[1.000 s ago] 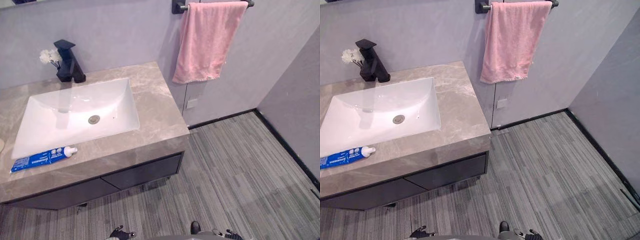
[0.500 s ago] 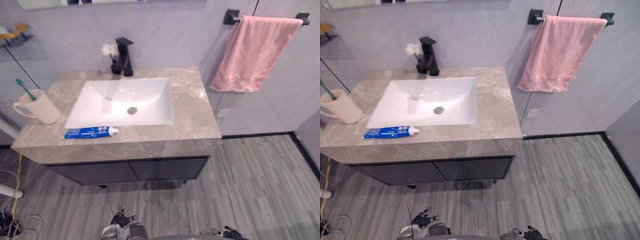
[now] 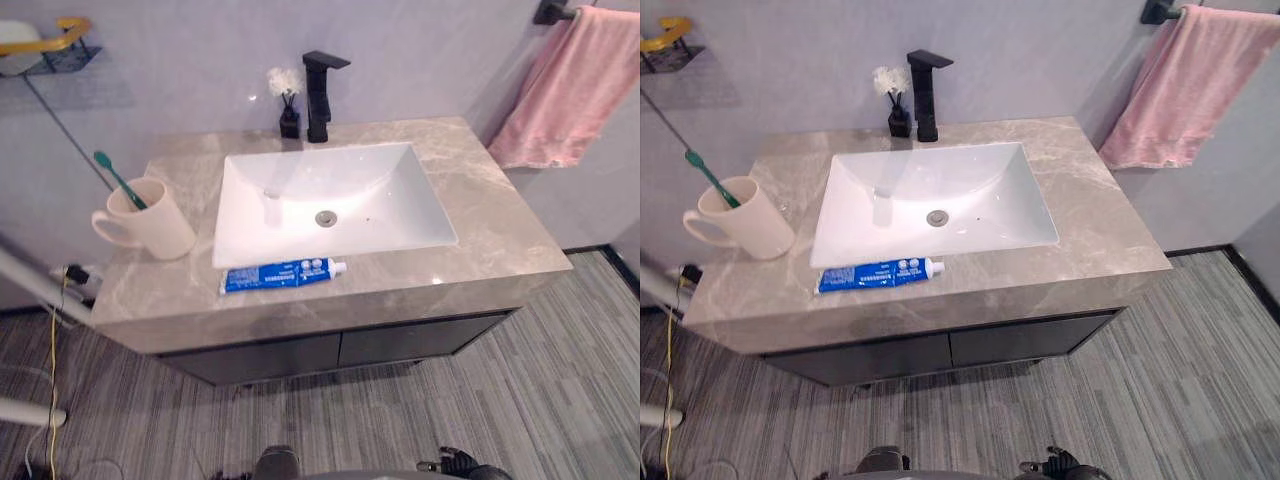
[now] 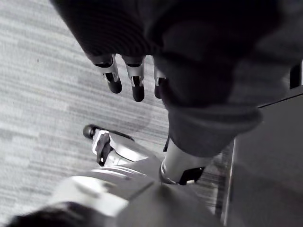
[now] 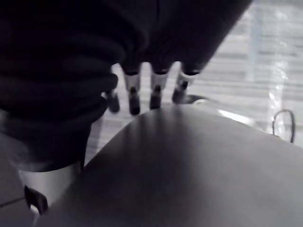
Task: Organize washtable
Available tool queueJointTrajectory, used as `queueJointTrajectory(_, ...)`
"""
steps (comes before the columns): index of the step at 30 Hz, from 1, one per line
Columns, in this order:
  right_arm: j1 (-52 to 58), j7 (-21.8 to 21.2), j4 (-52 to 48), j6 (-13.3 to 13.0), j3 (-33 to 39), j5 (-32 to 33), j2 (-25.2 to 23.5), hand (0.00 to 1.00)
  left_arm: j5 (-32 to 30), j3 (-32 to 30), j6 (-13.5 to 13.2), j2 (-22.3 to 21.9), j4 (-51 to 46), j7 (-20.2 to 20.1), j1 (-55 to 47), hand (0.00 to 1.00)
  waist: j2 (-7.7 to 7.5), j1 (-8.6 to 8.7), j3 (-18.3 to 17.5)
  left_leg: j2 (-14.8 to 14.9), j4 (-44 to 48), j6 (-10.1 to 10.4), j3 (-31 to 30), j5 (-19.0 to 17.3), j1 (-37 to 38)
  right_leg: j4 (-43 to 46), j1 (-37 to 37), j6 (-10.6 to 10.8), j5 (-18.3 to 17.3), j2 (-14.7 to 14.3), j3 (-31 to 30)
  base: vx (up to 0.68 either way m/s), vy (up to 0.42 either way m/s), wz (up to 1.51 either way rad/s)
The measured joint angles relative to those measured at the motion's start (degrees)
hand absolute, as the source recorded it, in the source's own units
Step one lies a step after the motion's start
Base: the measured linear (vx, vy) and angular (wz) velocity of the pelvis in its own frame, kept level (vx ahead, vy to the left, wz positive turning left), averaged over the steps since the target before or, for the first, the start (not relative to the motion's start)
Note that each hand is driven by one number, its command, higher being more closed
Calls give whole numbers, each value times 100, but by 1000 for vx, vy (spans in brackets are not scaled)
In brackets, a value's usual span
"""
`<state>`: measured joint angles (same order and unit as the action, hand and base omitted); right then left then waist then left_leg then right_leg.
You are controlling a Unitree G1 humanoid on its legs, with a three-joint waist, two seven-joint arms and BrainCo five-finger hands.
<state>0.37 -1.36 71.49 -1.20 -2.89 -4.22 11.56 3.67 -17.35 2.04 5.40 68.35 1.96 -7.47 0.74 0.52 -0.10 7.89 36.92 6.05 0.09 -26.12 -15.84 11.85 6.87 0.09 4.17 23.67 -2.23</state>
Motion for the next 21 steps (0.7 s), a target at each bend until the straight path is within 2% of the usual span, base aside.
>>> queueJointTrajectory(1, 80, 20, -120, -3, 143, 119, -24, 0, -50, 230, -4, 11, -9, 52, -66, 0, 91, 8, -57, -4, -463, -222, 284, 185, 299, 75, 225, -670, 594, -66, -21, 76, 333, -64)
queueJointTrajectory(2, 138, 25, -158, -7, 297, 252, -18, 0, -95, 461, -5, 39, -71, 64, -76, 0, 193, 42, -36, 28, -818, -313, 371, 351, 522, 203, 301, -287, 688, -238, -88, 73, 350, -42)
queueJointTrajectory(3, 169, 60, -211, -8, 411, 357, -84, 0, -108, 643, -7, 109, -173, 68, -56, 0, 215, 123, -56, 31, -1061, -360, 347, 475, 585, 409, 311, 155, 366, -487, -111, 73, 241, -2)
queueJointTrajectory(4, 248, 111, -291, -12, 538, 426, -177, 0, -109, 787, -14, 213, -324, 67, -17, 0, 185, 228, -91, 29, -1300, -384, 292, 597, 690, 663, 328, 449, 44, -789, -84, 61, 158, 26)
queueJointTrajectory(5, 355, 137, -340, -30, 643, 445, -241, 0, -110, 889, -22, 286, -422, 60, 36, 0, 151, 272, -106, -2, -1525, -384, 264, 717, 790, 827, 335, 483, -244, -1068, 88, 87, 85, 10)
queueJointTrajectory(6, 397, 145, -358, -44, 717, 452, -252, 0, -110, 896, -28, 266, -507, 60, 125, 0, 152, 249, -111, -24, -1732, -382, 331, 807, 926, 801, 330, 447, -451, -1206, 395, 115, 97, -34)
queueJointTrajectory(7, 428, 146, -368, -53, 734, 457, -215, 0, -109, 891, -59, 239, -552, 59, 203, 0, 177, 166, -120, -91, -2005, -369, 515, 889, 1073, 661, 258, 406, -444, -1229, 647, 59, 91, -65)
queueJointTrajectory(8, 438, 144, -362, -76, 756, 469, -209, 0, -109, 877, -94, 147, -543, 60, 228, 0, 175, 170, -144, -117, -2264, -366, 617, 956, 1237, 652, 276, 404, -443, -1246, 702, 60, 63, -66)
queueJointTrajectory(9, 458, 144, -362, -84, 781, 474, -204, 0, -109, 877, -108, 125, -532, 58, 226, 0, 249, 181, -142, -113, -2409, -371, 636, 1010, 1361, 746, 360, 384, -456, -1285, 712, 91, -3, -52)
queueJointTrajectory(10, 487, 136, -376, -101, 886, 468, -187, 0, -119, 824, -116, 83, -465, 65, 244, 0, 347, 226, -151, 84, -2560, -374, 652, 1036, 1445, 756, 473, 265, -847, -1545, 662, 131, -146, -33)
queueJointTrajectory(11, 515, 141, -376, -117, 901, 457, -210, 0, -172, 729, -126, 60, -311, 68, 281, 0, 378, 300, -177, 232, -2619, -329, 698, 1056, 1449, 248, 407, 276, -979, -1964, 669, 177, -247, -37)
queueJointTrajectory(12, 562, 135, -277, -119, 898, 393, -298, 0, -225, 485, -123, 96, -180, 87, 330, 0, 57, 324, -218, 87, -2778, -223, 827, 1100, 1567, -865, 44, 342, -694, -2182, 906, 168, -243, -41)
queueJointTrajectory(13, 542, 130, -213, -106, 884, 356, -273, 0, -228, 405, -119, -15, -115, 96, 328, 0, 161, 293, -220, 168, -2900, -160, 847, 1106, 1656, -1015, -27, 289, -558, -2298, 824, 201, -135, -34)
queueJointTrajectory(15, 647, 135, -205, -133, 895, 358, -236, 0, -235, 318, -102, -355, -33, 86, 302, 0, 249, 368, -189, 190, -3058, -1, 840, 1319, 1863, -1115, -220, 275, -527, -2314, 855, 181, -44, -2)
queueJointTrajectory(16, 665, 130, -182, -103, 868, 359, -231, 0, -297, 266, -116, -429, -57, 56, 320, 0, 210, 364, -161, 164, -2810, 5, 774, 1379, 1865, -1122, -385, 275, -528, -2246, 872, 179, -45, 32)
queueJointTrajectory(17, 617, 127, -113, -96, 865, 358, -301, 0, -336, 212, -126, -395, -67, 57, 367, 0, 61, 350, -135, 86, -2933, 30, 750, 1313, 1851, -1145, -581, 270, -531, -2078, 920, 148, -28, 47)
queueJointTrajectory(18, 639, 122, -83, -99, 864, 354, -290, 0, -336, 199, -131, -403, -96, 58, 370, 0, 68, 365, -151, 1, -3227, 29, 752, 1394, 1848, -1145, -655, 271, -530, -2039, 986, 95, -1, 65)
queueJointTrajectory(19, 663, 115, -78, -104, 836, 329, -182, 0, -334, 202, -141, -453, -107, 63, 370, 0, 187, 364, -201, 14, -3568, -15, 731, 1926, 1720, -1136, -705, 285, -541, -2075, 1131, 74, 12, 47)
queueJointTrajectory(20, 604, 107, -77, -106, 622, 283, -181, 0, -334, 204, -136, -427, -105, 66, 328, 0, 126, 293, -257, -32, -3535, -21, 759, 1914, 1687, -1153, -723, 391, -622, -2030, 1186, 80, 2, 36)
queueJointTrajectory(21, 568, 107, -89, -119, 514, 229, -188, 0, -334, 209, -131, -402, -105, 67, 323, 0, 140, 288, -269, -88, -3568, -28, 721, 1919, 1659, -1160, -703, 392, -634, -2004, 1231, 68, 19, 31)
